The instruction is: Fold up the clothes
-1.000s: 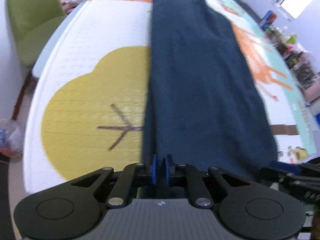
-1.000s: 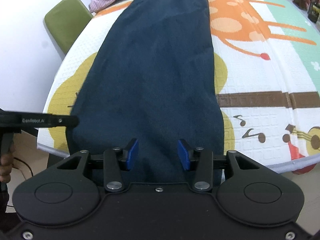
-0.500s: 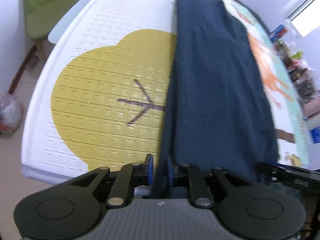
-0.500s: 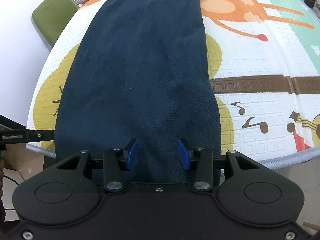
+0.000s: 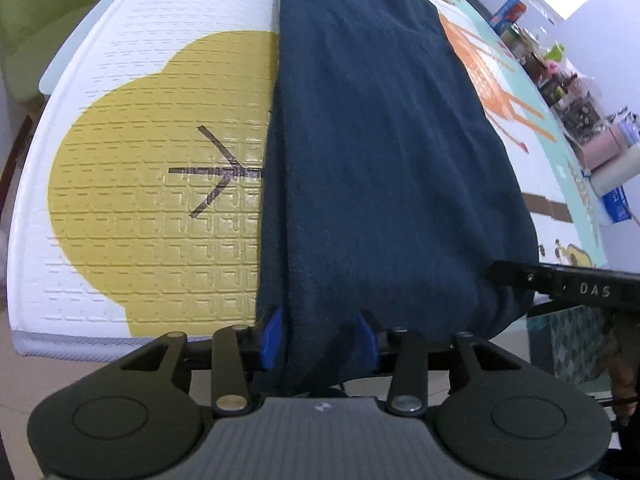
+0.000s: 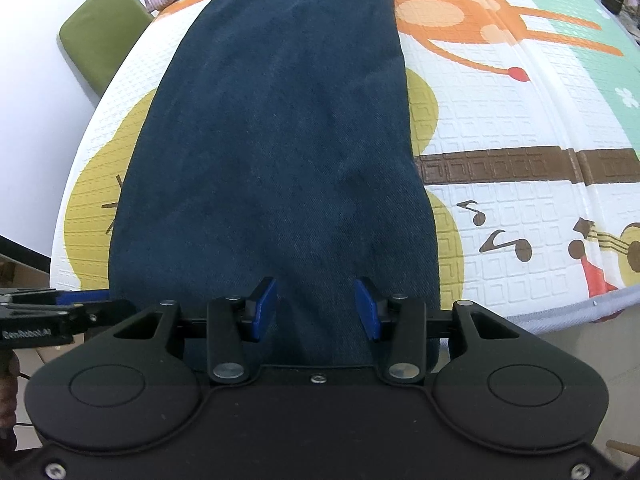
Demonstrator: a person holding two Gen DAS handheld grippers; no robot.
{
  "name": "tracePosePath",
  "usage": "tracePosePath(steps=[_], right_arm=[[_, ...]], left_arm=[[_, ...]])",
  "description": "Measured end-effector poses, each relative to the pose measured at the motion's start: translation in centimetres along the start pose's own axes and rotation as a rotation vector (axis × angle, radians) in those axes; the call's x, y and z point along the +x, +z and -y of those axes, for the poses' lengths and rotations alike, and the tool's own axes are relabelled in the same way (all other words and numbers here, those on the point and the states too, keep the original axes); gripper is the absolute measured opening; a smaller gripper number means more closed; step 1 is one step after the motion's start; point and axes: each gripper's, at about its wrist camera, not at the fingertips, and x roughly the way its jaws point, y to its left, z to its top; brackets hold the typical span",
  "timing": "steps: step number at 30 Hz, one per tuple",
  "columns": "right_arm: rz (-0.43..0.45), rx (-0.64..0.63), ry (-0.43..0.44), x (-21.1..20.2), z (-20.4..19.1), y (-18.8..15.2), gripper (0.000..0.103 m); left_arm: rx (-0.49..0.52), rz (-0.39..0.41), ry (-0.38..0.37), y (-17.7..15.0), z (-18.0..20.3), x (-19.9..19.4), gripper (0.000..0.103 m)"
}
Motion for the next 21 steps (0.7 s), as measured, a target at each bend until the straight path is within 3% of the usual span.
tracePosePath(steps=[3,4,7,13,21], right_arm=[[-0.004,0.002,-0.004,0.1,0.0,0.0,0.042],[-0.006,0.003,-0.005,0.1,-0.1,-0.1,0.042],[-0.007,0.008,-0.008,0.2,0.0,-0.1,0.042],[-0.004,0.01,-0.004,0.0,0.0,0.0,0.042],[0.006,0.005,0.006,-0.4,-0.1,0.2,0.042]], left_arm=[[0.005,0.001,0.007,-0.2,0.2,0.1,0.044],[0.007,0.002,0.011,-0.3,0.3,0.1,0.033],[0.021,0.001,0.021,-0.4,0.4,-0.3,0.012],[0.042,0.008,0.04,-0.3,0.7,-1.5,0.004],[0.038,-0.017,0.103,0.1,0.2,-1.8,0.002]])
